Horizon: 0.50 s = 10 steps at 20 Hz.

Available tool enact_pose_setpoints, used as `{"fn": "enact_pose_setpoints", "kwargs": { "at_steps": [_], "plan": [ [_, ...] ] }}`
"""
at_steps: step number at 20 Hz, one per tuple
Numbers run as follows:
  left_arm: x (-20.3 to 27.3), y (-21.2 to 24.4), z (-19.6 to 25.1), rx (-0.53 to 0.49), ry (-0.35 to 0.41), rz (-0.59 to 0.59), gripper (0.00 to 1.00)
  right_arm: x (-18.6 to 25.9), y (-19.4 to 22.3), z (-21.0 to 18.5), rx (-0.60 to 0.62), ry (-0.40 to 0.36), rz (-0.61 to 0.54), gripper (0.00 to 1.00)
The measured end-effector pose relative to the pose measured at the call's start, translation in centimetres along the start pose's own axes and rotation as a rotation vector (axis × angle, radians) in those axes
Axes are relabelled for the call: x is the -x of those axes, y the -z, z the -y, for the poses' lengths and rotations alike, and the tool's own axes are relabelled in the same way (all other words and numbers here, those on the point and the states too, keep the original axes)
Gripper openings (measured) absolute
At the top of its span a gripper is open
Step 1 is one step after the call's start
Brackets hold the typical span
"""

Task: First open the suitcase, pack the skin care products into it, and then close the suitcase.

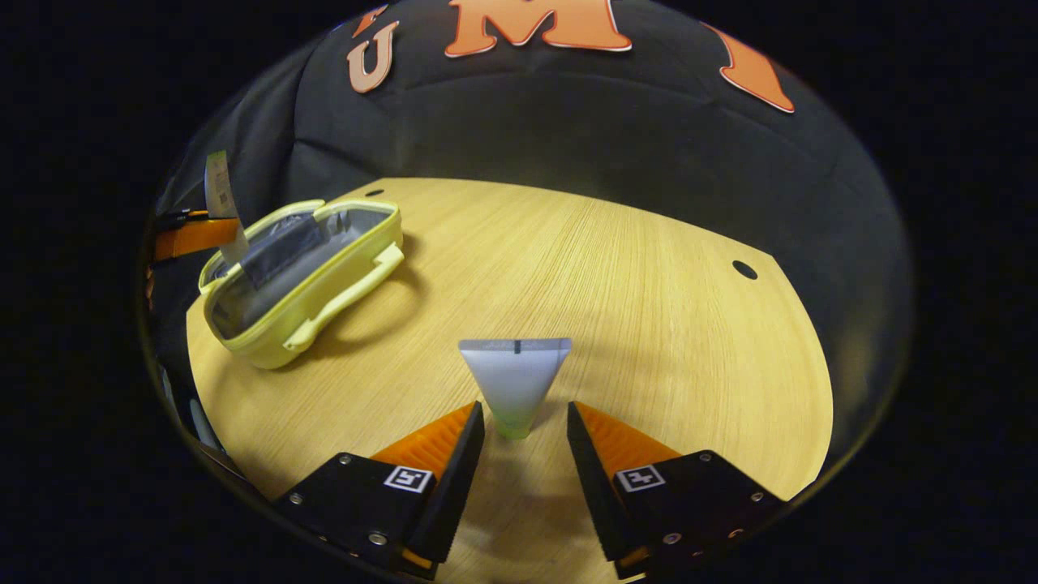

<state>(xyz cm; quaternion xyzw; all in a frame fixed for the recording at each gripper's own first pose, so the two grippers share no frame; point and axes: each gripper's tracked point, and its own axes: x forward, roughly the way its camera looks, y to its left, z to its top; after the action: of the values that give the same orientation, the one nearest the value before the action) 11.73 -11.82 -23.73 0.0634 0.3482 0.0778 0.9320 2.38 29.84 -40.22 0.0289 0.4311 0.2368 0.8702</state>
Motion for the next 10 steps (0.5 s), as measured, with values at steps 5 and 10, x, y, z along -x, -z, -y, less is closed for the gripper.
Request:
{"fn": "enact_pose_setpoints", "kwargs": {
  "at_steps": [5, 10],
  "plan": [
    [-1.5, 1.7, -0.9, -0.002, 0.037, -0.065, 0.5, -0.2, -0.3, -1.1, -0.064, -0.003, -0.019, 0.4],
    [-2.8, 3.1, -1.5, -0.005, 0.079, -0.119, 0.5, 1.5, -2.0, -2.3, -0.113, -0.009, -0.008, 0.35]
  ]
}}
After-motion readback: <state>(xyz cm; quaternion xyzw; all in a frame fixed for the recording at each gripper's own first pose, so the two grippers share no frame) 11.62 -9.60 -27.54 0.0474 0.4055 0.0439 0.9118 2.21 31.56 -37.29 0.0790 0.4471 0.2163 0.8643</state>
